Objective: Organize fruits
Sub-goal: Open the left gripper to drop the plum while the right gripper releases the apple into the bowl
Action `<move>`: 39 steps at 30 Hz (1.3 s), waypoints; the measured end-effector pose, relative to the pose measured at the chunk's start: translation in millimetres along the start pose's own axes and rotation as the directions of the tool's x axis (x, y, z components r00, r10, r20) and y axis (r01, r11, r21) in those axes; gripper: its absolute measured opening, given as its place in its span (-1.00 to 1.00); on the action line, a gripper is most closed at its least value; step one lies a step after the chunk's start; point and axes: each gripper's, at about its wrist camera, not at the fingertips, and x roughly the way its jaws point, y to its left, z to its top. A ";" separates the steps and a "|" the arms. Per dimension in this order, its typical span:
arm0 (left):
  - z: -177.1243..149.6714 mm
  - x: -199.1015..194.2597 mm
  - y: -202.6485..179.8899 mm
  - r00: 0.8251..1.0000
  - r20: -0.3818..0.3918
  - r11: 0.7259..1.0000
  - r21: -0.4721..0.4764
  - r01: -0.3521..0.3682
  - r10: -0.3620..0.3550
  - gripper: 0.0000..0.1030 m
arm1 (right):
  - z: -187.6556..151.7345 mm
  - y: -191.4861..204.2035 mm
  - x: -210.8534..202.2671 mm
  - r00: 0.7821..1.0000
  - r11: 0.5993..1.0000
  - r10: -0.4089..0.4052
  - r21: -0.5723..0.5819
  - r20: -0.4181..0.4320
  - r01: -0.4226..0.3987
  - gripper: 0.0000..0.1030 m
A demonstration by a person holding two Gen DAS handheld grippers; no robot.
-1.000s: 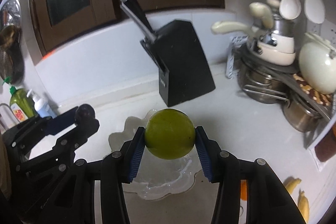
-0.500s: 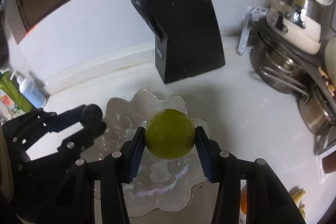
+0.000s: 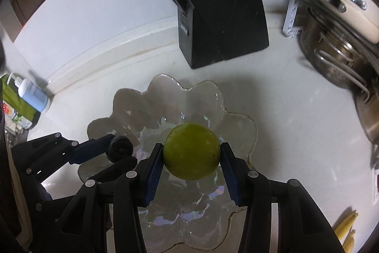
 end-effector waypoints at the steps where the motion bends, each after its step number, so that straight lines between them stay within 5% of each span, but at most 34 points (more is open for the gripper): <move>1: 0.0 1.7 0.6 1.000 -0.004 1.000 -0.001 0.002 -0.002 -0.44 | -0.3 -0.3 1.1 1.000 1.000 -0.001 0.000 -0.004 0.001 -0.06; 13: -1.8 11.7 2.2 0.999 -0.043 1.000 -0.002 -0.004 0.004 -0.42 | -1.6 0.1 11.3 0.999 1.000 -0.006 0.002 -0.050 0.006 -0.05; 16: -2.3 10.6 2.5 0.999 -0.038 1.000 -0.005 -0.008 0.008 -0.17 | -1.0 -0.8 13.8 0.998 1.000 0.001 0.014 -0.066 0.000 -0.04; 32: 1.5 -30.9 0.7 0.994 0.031 0.994 -0.017 -0.106 0.106 0.05 | -5.3 0.4 -42.0 0.988 0.994 -0.104 0.034 0.116 0.100 0.06; 39: 2.5 -69.9 -8.4 0.970 0.140 0.980 -0.015 -0.198 0.199 0.16 | -19.1 -7.1 -72.1 0.966 0.983 -0.175 0.084 0.188 0.162 0.06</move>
